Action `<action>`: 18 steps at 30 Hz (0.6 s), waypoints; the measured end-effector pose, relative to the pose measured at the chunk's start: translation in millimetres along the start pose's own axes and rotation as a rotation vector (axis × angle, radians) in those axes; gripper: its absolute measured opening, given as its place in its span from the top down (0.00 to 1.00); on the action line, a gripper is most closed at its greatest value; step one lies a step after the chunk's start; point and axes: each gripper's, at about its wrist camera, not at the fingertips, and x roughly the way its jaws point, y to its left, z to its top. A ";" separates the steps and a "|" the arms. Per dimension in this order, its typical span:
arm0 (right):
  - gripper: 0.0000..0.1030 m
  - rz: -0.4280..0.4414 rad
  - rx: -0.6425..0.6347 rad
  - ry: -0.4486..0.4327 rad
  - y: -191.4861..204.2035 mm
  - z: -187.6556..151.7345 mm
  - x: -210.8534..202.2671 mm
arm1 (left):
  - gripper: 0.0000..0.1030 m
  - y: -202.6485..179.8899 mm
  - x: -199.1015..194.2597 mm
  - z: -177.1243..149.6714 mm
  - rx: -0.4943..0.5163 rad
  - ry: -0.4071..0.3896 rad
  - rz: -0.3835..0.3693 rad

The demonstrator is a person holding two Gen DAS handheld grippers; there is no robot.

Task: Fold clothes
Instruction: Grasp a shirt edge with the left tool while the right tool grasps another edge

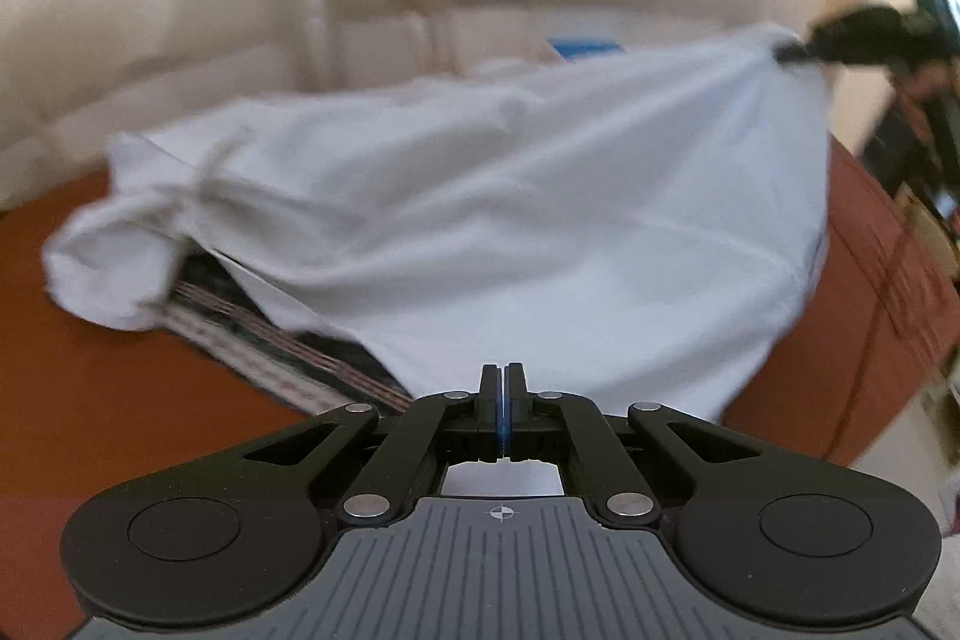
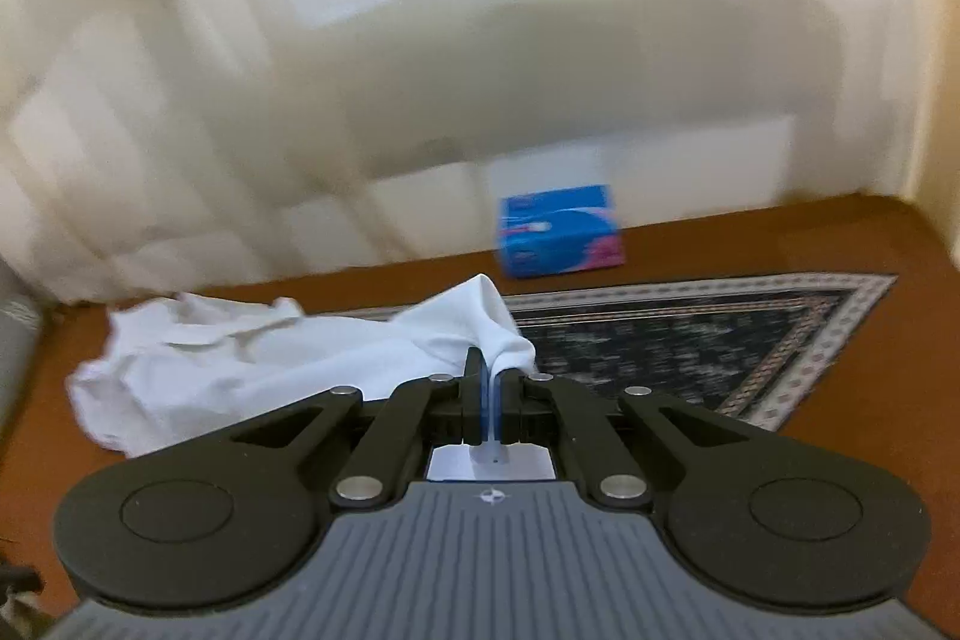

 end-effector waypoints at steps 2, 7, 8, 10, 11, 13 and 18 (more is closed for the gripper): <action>0.98 -0.086 -0.012 0.012 -10.7 -4.7 19.8 | 1.00 -3.4 23.3 -7.8 0.005 0.019 0.011; 0.96 -0.212 -0.053 0.146 -25.1 -39.4 75.9 | 0.73 12.8 45.3 -23.5 -0.011 -0.005 0.048; 0.93 -0.213 -0.054 0.156 -23.9 -45.4 77.3 | 0.54 17.1 45.7 -25.0 -0.008 -0.011 0.054; 0.62 -0.234 -0.075 0.102 -10.9 -55.1 62.2 | 0.34 24.1 44.3 -25.0 0.010 -0.022 0.052; 0.48 -0.247 -0.093 0.049 -2.3 -60.9 48.6 | 0.31 25.7 44.7 -24.7 0.017 -0.023 0.047; 0.22 -0.268 -0.133 -0.053 15.2 -73.5 19.7 | 0.24 26.6 52.1 -21.4 0.020 -0.014 0.016; 0.22 -0.217 -0.101 -0.010 25.6 -121.9 -19.0 | 0.14 25.1 88.9 -14.9 -0.003 0.087 -0.012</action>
